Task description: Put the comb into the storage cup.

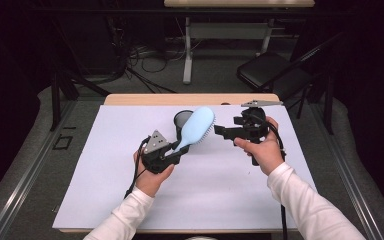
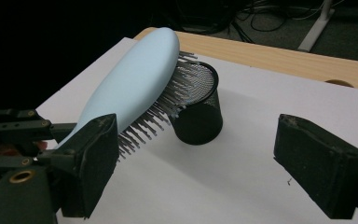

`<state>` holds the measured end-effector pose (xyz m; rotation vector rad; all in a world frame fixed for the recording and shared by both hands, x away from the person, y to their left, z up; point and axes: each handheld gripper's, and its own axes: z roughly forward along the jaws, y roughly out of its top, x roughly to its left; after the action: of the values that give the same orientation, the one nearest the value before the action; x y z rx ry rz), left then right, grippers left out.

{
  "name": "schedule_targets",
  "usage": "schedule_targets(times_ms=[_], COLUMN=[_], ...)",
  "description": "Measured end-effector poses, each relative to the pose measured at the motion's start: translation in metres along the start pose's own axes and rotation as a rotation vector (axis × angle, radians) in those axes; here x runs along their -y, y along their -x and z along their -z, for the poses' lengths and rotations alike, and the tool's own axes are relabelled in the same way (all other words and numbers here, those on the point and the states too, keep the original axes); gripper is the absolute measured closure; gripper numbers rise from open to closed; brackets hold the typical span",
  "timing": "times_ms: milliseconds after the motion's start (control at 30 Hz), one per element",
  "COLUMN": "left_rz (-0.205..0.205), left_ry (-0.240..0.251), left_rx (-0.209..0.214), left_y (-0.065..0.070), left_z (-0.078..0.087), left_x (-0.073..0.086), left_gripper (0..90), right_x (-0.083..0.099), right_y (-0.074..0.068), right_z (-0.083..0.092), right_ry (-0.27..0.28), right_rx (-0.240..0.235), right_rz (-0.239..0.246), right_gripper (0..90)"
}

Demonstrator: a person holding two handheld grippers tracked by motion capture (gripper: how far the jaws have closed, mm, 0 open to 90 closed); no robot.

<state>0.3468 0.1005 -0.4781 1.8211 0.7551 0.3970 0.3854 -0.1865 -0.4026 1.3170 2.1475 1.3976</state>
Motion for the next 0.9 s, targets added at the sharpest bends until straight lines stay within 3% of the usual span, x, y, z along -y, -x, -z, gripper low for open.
schedule_targets(times_ms=[333, 467, 900], left_rz=[-0.002, -0.005, -0.008], left_ry=[0.003, 0.005, 0.006], left_rx=[-0.005, -0.006, -0.006], left_y=[0.0, 0.0, 0.0], left_z=[0.0, 0.0, -0.001], left_x=[0.001, 0.0, 0.001], left_gripper=[69.0, 68.9, 68.9], right_x=[-0.006, -0.006, -0.005], right_y=[0.004, 0.006, 0.008], right_z=[-0.008, -0.01, -0.018], right_ry=[0.002, 0.007, 0.008], right_rx=[-0.047, -0.074, -0.14], right_rz=[-0.114, -0.19, -0.356], right_gripper=[13.4, 13.5, 14.2])
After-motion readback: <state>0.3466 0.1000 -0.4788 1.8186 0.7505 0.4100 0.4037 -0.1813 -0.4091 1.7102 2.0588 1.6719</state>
